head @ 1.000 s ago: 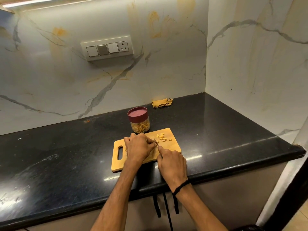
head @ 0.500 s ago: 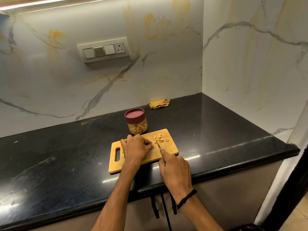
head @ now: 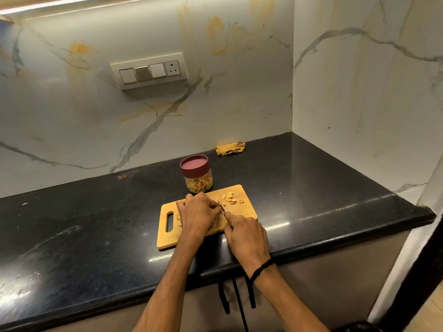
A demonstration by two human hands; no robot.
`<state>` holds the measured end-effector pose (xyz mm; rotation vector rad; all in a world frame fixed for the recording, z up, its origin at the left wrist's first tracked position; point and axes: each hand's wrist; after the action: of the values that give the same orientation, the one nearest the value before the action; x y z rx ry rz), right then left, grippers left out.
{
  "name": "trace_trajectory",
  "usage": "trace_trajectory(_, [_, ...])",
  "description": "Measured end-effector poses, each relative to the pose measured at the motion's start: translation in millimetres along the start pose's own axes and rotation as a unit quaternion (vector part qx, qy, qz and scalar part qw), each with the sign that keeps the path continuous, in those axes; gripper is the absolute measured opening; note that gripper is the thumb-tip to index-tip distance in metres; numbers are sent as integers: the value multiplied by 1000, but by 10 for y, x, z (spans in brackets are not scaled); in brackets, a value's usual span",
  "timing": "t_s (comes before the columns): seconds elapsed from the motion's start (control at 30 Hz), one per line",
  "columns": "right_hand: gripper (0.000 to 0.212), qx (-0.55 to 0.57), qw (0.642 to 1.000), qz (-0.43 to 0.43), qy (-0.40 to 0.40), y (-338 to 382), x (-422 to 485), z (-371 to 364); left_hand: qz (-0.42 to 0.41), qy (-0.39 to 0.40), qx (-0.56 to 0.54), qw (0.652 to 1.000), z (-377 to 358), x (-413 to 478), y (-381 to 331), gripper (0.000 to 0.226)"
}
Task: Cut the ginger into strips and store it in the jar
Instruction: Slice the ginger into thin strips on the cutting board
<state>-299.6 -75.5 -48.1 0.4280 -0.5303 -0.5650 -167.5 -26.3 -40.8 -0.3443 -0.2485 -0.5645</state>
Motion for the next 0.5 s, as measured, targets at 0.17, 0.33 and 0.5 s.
trace_trajectory(0.17, [35,-38,999,4,15,-40,-107,12,-1,-3,4,1000,1,-5,-17,23])
trace_trajectory(0.33, [39,-15,1000,-16,-3,-129,-243,104,8,-10,0,1000,13,-23,13,21])
trace_trajectory(0.5, [41,21,998,-49,-26,-126,-149,114,14,-47,-5,999,18,-23,58,22])
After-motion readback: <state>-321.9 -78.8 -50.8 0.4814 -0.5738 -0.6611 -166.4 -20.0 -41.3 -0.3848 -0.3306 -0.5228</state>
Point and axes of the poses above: each hand's wrist, its own x-axis towards the middle knuckle, its own z-axis out of the back of the hand, y = z × x, and after that the axes turned 6 degrees about -y, right-handed
